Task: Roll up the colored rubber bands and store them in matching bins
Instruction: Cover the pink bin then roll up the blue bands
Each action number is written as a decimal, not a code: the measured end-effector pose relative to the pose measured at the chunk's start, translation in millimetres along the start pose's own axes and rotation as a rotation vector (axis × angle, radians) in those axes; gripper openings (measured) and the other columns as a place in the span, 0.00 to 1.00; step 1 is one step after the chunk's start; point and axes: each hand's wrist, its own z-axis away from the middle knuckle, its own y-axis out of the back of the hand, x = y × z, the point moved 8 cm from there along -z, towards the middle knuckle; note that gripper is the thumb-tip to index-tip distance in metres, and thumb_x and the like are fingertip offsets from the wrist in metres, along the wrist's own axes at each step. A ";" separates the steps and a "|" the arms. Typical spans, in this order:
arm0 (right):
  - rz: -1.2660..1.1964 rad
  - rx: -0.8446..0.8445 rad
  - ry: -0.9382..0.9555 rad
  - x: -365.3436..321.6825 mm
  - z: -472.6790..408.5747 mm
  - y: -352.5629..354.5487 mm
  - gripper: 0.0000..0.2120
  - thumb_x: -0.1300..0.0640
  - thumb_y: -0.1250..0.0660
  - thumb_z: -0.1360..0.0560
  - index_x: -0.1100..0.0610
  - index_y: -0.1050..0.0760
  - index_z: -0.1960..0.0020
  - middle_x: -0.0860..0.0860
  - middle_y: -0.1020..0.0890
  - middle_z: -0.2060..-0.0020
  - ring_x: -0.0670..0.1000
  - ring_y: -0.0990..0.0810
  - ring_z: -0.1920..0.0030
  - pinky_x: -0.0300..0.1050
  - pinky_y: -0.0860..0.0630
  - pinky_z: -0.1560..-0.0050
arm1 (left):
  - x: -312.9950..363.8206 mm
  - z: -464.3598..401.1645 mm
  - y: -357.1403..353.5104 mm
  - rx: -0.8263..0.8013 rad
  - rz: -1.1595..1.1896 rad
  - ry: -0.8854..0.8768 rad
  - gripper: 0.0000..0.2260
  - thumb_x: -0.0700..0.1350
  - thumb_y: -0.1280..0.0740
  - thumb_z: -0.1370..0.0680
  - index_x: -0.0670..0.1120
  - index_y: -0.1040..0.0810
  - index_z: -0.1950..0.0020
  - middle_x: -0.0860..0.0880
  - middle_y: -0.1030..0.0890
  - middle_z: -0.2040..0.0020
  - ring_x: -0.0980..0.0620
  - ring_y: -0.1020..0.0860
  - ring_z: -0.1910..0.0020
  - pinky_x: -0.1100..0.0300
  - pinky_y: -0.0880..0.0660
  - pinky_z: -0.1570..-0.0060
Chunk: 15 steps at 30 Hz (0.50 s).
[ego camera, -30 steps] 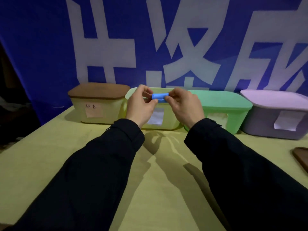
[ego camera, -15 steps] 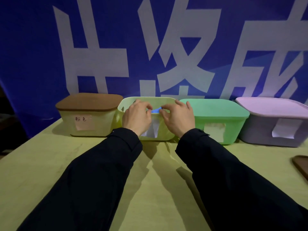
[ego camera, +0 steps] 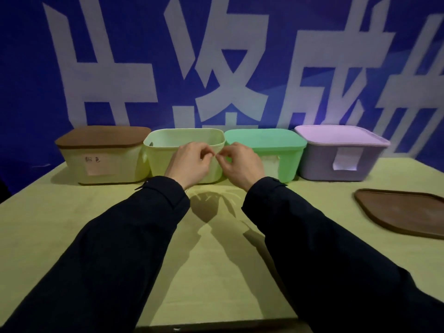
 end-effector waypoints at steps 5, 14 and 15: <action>0.070 -0.044 -0.077 30.2 23.0 27.6 0.13 0.48 0.38 0.21 0.50 0.17 0.48 0.51 0.16 0.50 0.56 0.18 0.52 0.50 0.23 0.55 | 46.1 6.9 -26.0 -0.074 0.013 -0.046 0.08 0.45 0.35 0.19 0.48 0.16 0.46 0.51 0.15 0.50 0.49 0.19 0.48 0.50 0.22 0.44; 0.171 -0.155 -0.331 102.9 87.3 81.8 0.12 0.49 0.39 0.22 0.51 0.18 0.48 0.55 0.16 0.51 0.62 0.20 0.50 0.48 0.26 0.56 | 123.4 27.7 -95.0 -0.219 0.069 -0.097 0.07 0.46 0.34 0.20 0.47 0.16 0.50 0.49 0.15 0.53 0.46 0.19 0.50 0.50 0.22 0.47; 0.200 -0.164 -0.374 115.5 96.5 88.1 0.13 0.49 0.39 0.22 0.51 0.19 0.46 0.55 0.16 0.49 0.62 0.20 0.47 0.49 0.26 0.54 | 134.8 33.0 -106.7 -0.247 0.077 -0.118 0.07 0.46 0.34 0.20 0.48 0.16 0.51 0.49 0.15 0.53 0.45 0.19 0.51 0.49 0.22 0.47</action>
